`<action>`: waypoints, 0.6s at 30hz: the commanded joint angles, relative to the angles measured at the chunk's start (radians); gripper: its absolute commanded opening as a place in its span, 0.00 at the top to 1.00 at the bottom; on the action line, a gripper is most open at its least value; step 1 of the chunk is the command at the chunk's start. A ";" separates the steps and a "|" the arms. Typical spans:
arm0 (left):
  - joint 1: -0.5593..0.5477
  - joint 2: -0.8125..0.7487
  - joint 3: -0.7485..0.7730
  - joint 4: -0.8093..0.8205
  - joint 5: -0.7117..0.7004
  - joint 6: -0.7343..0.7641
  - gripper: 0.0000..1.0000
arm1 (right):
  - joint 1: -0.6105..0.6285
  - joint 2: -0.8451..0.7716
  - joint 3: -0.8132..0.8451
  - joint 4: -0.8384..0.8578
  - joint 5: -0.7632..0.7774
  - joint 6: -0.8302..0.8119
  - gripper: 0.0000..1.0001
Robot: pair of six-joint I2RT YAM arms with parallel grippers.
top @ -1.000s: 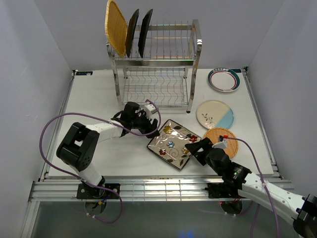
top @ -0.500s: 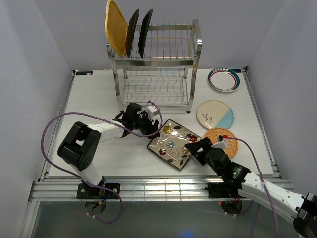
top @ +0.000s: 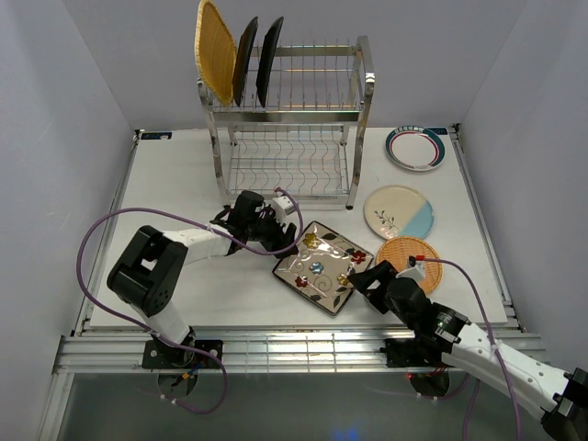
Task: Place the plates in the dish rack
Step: Pick up the plate at the center of the board.
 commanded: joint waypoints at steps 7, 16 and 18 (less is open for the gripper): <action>-0.007 0.004 0.016 0.016 0.004 0.013 0.23 | -0.003 -0.008 -0.078 -0.089 0.019 -0.009 0.16; -0.011 -0.008 0.010 0.019 0.027 0.015 0.23 | -0.003 0.107 -0.121 0.098 0.005 0.000 0.16; -0.013 -0.008 0.007 0.017 0.035 0.015 0.23 | -0.003 0.134 -0.124 0.144 0.002 -0.001 0.16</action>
